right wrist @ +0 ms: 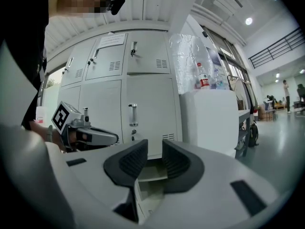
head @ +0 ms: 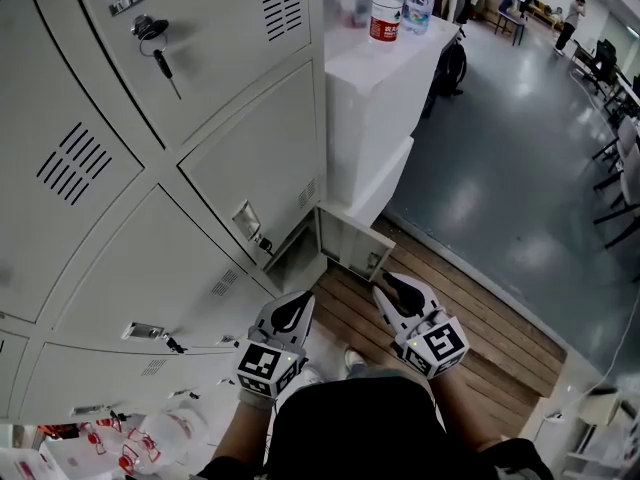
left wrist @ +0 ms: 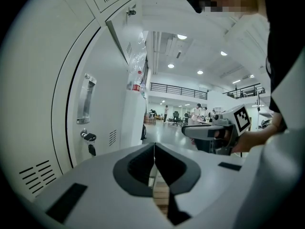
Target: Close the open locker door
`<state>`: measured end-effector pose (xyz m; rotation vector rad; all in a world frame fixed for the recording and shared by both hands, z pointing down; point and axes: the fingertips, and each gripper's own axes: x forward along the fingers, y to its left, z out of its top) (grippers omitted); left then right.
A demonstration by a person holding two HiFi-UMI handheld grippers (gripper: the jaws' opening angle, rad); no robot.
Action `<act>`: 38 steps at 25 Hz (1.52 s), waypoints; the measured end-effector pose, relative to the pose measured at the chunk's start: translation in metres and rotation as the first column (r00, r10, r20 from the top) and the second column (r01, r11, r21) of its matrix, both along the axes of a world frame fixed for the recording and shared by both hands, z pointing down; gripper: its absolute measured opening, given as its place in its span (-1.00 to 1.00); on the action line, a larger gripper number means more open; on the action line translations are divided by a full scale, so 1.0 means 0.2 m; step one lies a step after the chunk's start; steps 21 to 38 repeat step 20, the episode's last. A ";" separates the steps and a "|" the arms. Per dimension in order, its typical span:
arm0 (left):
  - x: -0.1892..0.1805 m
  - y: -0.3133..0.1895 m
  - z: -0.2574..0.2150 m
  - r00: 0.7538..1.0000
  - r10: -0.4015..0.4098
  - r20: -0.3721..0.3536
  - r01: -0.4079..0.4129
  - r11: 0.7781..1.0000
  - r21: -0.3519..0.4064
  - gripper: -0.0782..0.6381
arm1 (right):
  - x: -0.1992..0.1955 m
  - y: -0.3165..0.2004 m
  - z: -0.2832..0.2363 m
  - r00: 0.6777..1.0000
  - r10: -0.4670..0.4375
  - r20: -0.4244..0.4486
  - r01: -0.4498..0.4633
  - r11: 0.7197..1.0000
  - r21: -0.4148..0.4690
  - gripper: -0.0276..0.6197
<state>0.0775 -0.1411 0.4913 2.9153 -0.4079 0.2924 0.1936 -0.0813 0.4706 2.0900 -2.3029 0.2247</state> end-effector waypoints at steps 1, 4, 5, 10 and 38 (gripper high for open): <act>0.00 0.00 0.00 1.000 0.002 0.002 -0.002 1.000 -0.001 -0.72 | 0.00 0.00 0.01 1.000 0.003 0.006 -0.003 1.000 0.001 -0.59; 0.01 -0.01 -0.01 1.000 0.002 -0.002 -0.002 1.000 0.007 -0.72 | 0.01 0.00 0.02 1.000 0.007 0.009 -0.007 1.000 0.002 -0.59; 0.00 -0.01 -0.01 1.000 0.000 -0.002 0.000 1.000 0.007 -0.72 | 0.01 0.00 0.01 1.000 0.008 0.003 -0.008 1.000 0.002 -0.59; 0.00 -0.01 0.00 1.000 -0.007 0.003 0.007 1.000 0.004 -0.72 | 0.01 0.01 0.01 1.000 0.010 -0.003 -0.010 1.000 -0.001 -0.59; -0.01 0.00 0.01 1.000 -0.016 0.007 0.016 1.000 0.003 -0.72 | 0.02 0.03 0.03 1.000 0.011 -0.008 -0.011 1.000 -0.007 -0.59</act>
